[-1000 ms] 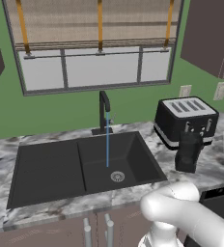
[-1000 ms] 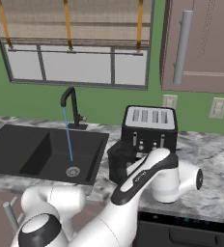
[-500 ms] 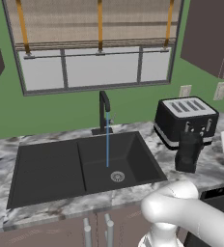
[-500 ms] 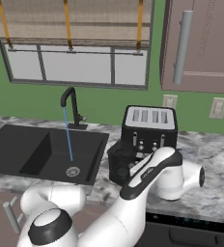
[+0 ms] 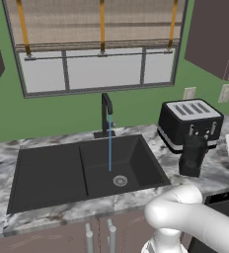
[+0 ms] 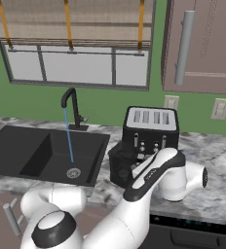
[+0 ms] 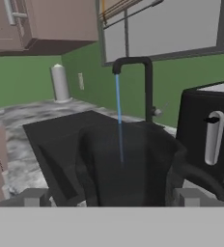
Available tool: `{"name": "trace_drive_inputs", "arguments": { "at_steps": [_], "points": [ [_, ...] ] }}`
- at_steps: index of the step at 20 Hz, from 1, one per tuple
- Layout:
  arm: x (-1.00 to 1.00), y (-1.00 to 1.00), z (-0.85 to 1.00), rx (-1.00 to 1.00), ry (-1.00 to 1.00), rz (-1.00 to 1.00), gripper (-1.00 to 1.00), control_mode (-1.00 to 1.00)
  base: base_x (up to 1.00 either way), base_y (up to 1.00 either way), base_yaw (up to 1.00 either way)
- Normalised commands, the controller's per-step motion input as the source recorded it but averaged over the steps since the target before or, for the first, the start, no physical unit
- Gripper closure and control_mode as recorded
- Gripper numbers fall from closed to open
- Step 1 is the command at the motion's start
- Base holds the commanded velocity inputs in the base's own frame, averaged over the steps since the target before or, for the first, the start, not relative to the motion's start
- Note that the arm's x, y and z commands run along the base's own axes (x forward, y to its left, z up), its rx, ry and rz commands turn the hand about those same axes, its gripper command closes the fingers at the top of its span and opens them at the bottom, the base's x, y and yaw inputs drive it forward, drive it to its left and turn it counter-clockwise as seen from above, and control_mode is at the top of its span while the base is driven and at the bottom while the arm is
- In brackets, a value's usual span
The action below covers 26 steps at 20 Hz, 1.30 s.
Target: Turn on the sink faucet and place the jug under the water for a few seconds to fill it up.
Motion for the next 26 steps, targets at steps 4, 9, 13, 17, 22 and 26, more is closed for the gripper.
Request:
{"name": "trace_drive_inputs", "arguments": {
  "at_steps": [4,9,13,17,22,26],
  "points": [
    [0.0,0.06,0.0,-0.01,0.0,0.0,-1.0,-1.0,0.0,0.0,0.0],
    [0.0,0.27,0.0,0.0,0.0,0.0,-1.0,-1.0,0.0,0.0,0.0],
    [0.04,0.39,0.0,-0.01,0.0,0.0,-1.0,-1.0,0.0,0.0,0.0],
    [0.1,0.19,0.0,0.0,0.0,0.0,-1.0,-1.0,0.0,0.0,0.0],
    [0.06,0.0,0.0,0.0,0.0,0.0,-1.0,-1.0,0.0,0.0,0.0],
    [-0.05,-0.18,0.0,0.0,-0.04,0.0,-1.0,-1.0,0.0,0.0,0.0]
  ]
}}
